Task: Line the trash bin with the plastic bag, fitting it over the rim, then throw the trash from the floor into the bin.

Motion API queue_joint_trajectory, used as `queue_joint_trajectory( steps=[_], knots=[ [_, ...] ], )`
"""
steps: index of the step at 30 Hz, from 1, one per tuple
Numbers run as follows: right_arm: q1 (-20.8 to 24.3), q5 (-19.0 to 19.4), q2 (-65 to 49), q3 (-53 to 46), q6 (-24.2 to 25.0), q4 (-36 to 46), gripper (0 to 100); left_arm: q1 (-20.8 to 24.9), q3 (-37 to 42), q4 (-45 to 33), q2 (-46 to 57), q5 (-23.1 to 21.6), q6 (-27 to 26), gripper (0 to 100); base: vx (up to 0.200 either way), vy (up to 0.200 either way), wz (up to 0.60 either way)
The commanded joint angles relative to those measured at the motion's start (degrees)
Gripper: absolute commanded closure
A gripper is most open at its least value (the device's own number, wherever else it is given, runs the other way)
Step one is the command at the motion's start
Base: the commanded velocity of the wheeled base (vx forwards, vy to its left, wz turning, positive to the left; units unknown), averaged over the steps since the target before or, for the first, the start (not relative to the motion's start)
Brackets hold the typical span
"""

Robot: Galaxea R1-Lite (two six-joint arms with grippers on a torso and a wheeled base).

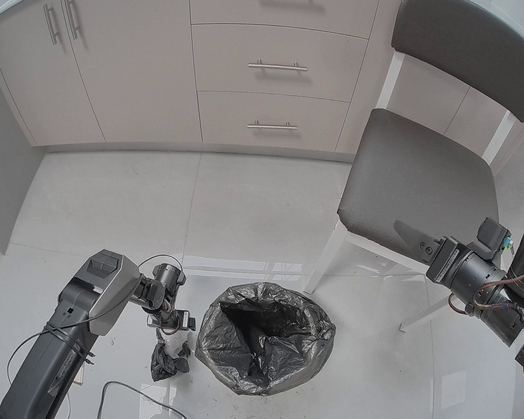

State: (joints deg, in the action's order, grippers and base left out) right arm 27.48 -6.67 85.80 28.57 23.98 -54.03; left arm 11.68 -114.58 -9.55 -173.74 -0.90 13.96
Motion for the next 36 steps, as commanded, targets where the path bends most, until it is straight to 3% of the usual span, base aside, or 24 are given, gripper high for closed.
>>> queue_joint_trajectory(
  steps=[1,3,4,23,30,36],
  knots=[
    [0.0,0.1,0.1,0.0,0.0,0.0,0,0.0,0.0,0.1,-0.4,0.0,0.0,0,0.0,0.0,0.0],
    [0.0,0.0,0.1,0.0,0.0,0.0,0,0.0,0.0,0.1,-0.5,0.0,0.0,0,0.0,0.0,0.0],
    [0.0,0.1,0.1,0.0,0.2,0.0,0,0.0,0.0,0.1,-0.5,0.0,-0.1,100,0.0,0.0,0.0],
    [0.0,0.1,-0.3,0.0,0.8,-0.2,0,0.3,0.0,-0.4,0.0,0.7,0.2,100,0.0,0.0,0.0],
    [0.0,0.0,-0.7,0.0,0.7,-0.2,0,-0.2,0.0,-6.1,5.2,0.9,0.2,100,0.0,0.0,0.0],
    [0.0,0.3,-1.1,0.0,0.5,-0.1,0,-2.6,0.0,-13.8,16.4,1.7,0.3,100,0.0,0.0,0.0]
  ],
)
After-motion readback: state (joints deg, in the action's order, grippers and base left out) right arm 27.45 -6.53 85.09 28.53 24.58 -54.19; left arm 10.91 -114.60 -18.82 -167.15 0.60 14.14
